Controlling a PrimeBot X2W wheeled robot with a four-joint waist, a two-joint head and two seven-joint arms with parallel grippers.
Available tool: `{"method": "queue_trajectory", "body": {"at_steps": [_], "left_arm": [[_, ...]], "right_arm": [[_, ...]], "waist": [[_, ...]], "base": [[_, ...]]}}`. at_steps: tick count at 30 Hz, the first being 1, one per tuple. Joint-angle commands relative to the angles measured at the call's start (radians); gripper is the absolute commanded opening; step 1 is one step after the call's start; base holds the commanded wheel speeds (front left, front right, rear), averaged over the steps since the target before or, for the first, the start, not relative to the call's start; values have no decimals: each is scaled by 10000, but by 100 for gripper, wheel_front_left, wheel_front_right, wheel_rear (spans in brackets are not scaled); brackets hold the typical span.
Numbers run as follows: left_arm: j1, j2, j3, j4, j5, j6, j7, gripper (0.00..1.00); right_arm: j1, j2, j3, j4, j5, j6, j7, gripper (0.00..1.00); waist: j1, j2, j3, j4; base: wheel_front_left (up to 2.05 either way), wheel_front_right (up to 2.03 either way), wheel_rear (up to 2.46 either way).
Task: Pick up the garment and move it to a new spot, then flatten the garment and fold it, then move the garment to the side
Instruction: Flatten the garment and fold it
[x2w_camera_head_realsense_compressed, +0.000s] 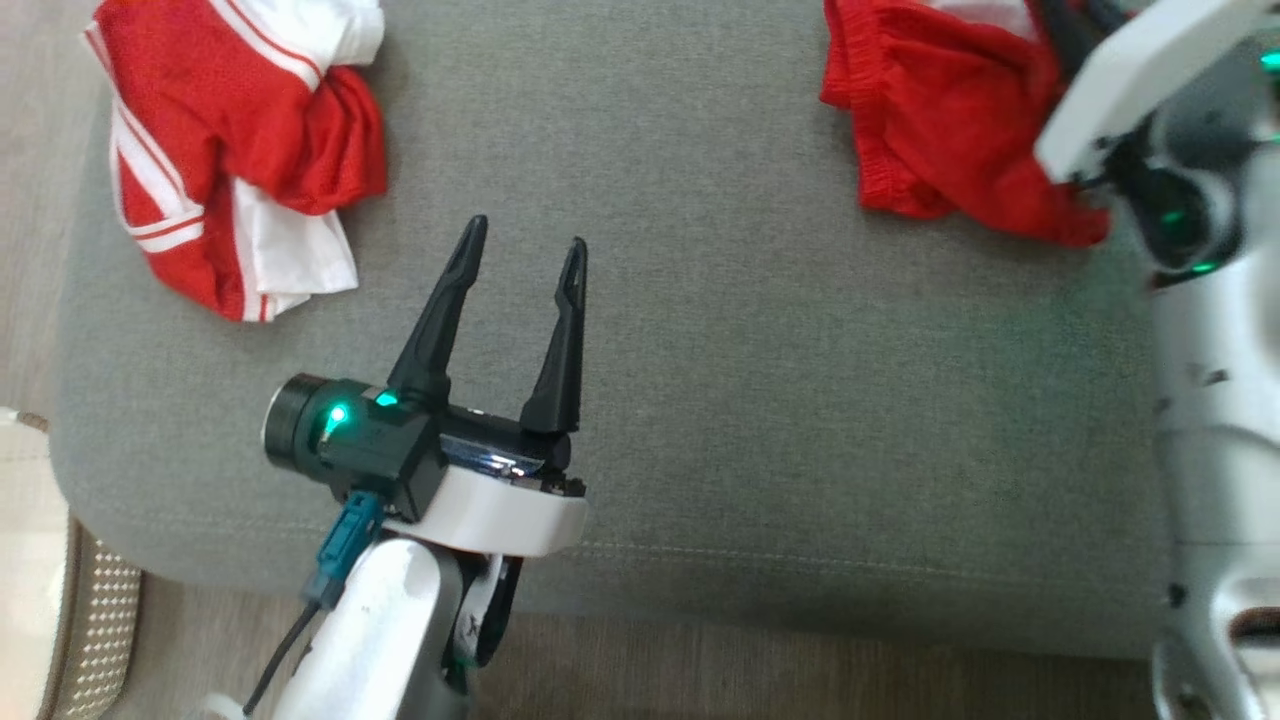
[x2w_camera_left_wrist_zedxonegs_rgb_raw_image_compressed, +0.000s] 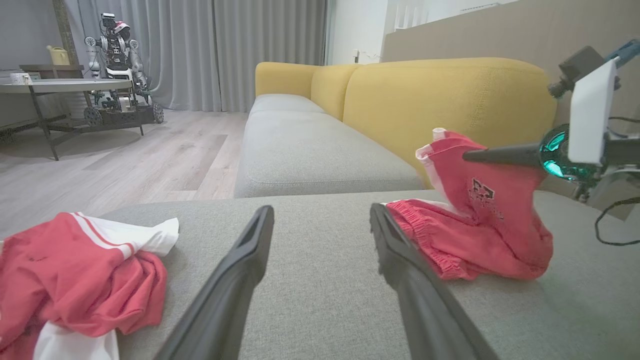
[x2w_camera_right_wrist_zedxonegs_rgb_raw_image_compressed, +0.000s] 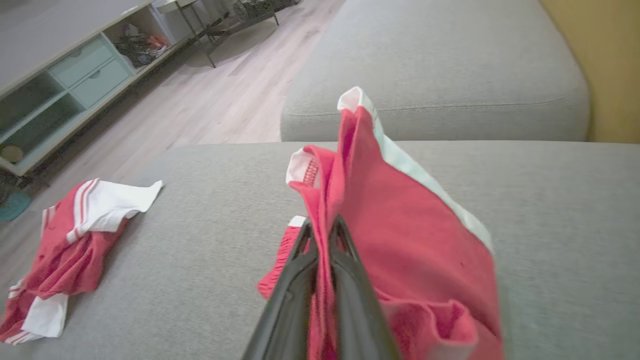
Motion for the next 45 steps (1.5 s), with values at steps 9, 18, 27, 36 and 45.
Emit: {"method": "queue_trajectory", "body": {"at_steps": [9, 18, 27, 36, 45], "left_arm": [[-127, 45, 155, -313, -209, 140, -49, 100], [-77, 45, 57, -153, -303, 184, -49, 100], [242, 45, 146, 25, -262, 205, -49, 100], [907, 45, 723, -197, -491, 295, -49, 100], [1920, 45, 1462, -444, -876, 352, -49, 100]], "right_arm": [[-258, 805, 735, 242, -37, -2, -532, 0], [-11, 959, 1508, 1214, 577, -2, -1350, 100], [724, 904, 1423, 293, 1091, -2, -2823, 100], [2945, 233, -94, -1269, -858, -2, -5142, 100], [5445, 672, -734, -1897, -2501, -2, -6982, 100]], "waist": [[0, 0, 20, 337], [0, 0, -203, 422], [0, 0, -891, 124], [0, 0, -1622, -355], [0, 0, -2390, -672]], "base": [[0, 0, 0], [0, 0, 0], [0, 0, 0], [0, 0, 0], [0, 0, 0]]}}
